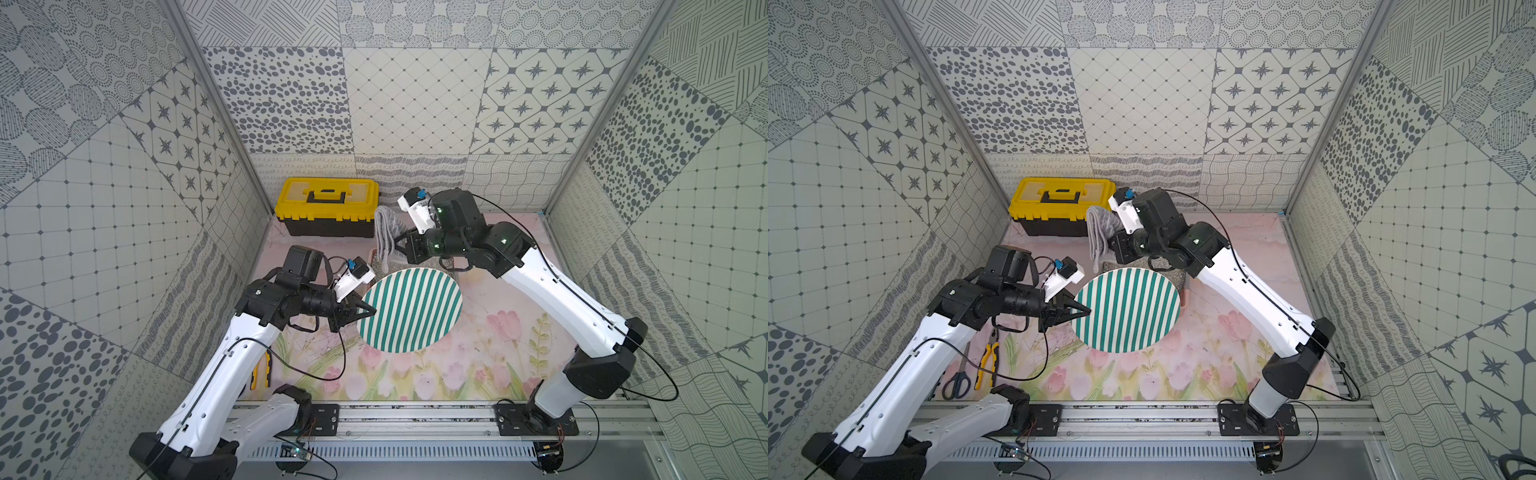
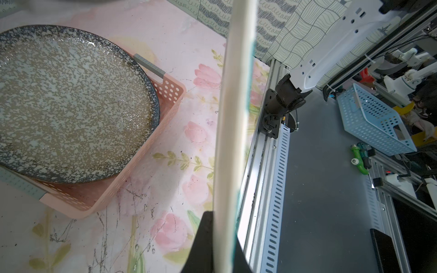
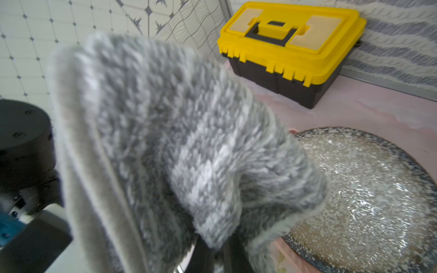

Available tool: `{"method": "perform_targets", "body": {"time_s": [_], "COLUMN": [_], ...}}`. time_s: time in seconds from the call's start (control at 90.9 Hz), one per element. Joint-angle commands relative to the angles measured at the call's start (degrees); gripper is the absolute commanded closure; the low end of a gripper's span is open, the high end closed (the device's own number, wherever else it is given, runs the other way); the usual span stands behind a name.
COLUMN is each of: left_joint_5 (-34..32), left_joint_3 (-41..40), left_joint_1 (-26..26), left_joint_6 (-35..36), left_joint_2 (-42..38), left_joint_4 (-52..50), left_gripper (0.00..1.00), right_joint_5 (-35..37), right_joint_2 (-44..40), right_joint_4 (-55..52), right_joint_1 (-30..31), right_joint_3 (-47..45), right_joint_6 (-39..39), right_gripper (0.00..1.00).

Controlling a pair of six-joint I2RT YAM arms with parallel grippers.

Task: Wipe the wet plate dry
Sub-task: Wipe the plate with towel.

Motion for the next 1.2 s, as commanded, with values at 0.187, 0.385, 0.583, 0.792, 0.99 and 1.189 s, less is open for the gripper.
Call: {"method": "perform_targets", "body": {"time_s": [0.187,0.385,0.583,0.792,0.99,1.189], "left_joint_5": [-2.6,-3.0,-3.2,-2.5,-0.8,-0.9], "left_joint_3": [1.5,2.2,2.8,4.3,6.0,7.0], "left_joint_1": [-1.3,-1.3,-1.3,-1.3,-1.3,-1.2], "left_joint_6": [4.8,4.7,4.7,4.5,3.6,3.1], "left_joint_2": [0.9,0.9,0.9,1.3,1.8,2.3], "left_joint_4": [2.4,2.6,2.8,2.2,1.8,1.8], "left_gripper": [1.0,1.0,1.0,1.0,1.0,1.0], "right_joint_5": [-3.6,-5.8,-10.0,-11.6,-12.5,-13.8], "right_joint_2": [1.3,0.3,-2.9,-7.6,-13.1,-18.9], "right_joint_4": [-8.0,-9.8,-9.8,-9.1,-5.0,-0.8], "right_joint_1": [3.7,3.4,-0.4,-5.0,-9.2,-13.0], "right_joint_3": [3.4,2.2,-1.8,-8.0,-16.9,-25.7], "right_joint_6": [-5.3,-7.0,-6.6,-6.5,-5.3,-3.9], "right_gripper": [1.0,1.0,1.0,1.0,1.0,1.0]}}
